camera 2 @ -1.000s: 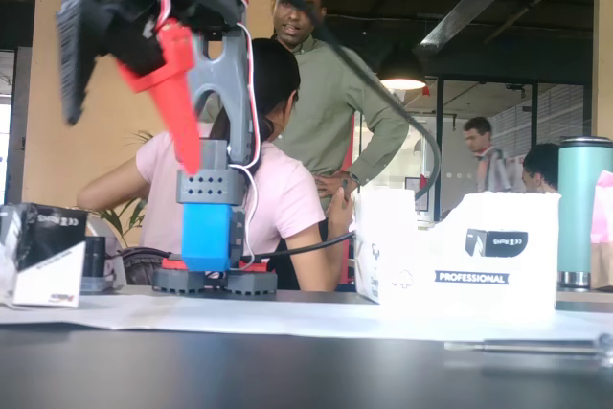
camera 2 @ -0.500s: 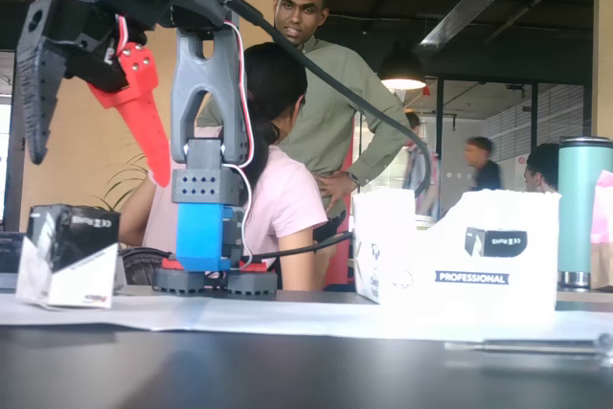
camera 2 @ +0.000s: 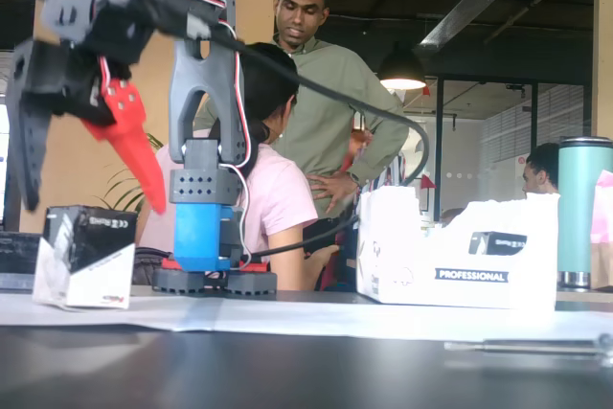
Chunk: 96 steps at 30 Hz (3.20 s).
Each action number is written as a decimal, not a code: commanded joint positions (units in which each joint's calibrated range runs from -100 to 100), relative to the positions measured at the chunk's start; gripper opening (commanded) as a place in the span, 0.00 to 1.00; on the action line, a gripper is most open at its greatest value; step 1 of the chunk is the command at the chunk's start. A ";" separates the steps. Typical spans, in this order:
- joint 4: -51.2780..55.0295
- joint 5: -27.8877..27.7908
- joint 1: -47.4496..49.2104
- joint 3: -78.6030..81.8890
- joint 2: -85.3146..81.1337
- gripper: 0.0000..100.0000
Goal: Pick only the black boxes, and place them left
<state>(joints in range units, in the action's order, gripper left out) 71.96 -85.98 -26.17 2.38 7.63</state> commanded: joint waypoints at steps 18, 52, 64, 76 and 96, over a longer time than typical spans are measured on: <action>-10.99 2.40 3.95 7.99 -5.06 0.16; 16.99 51.30 72.98 -27.83 -14.62 0.16; 27.25 61.83 93.94 -21.89 -22.13 0.16; 27.25 61.30 97.84 4.35 -31.06 0.35; 20.49 39.72 62.67 -2.74 -32.40 0.53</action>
<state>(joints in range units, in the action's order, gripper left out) 95.35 -41.98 48.96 5.03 -21.41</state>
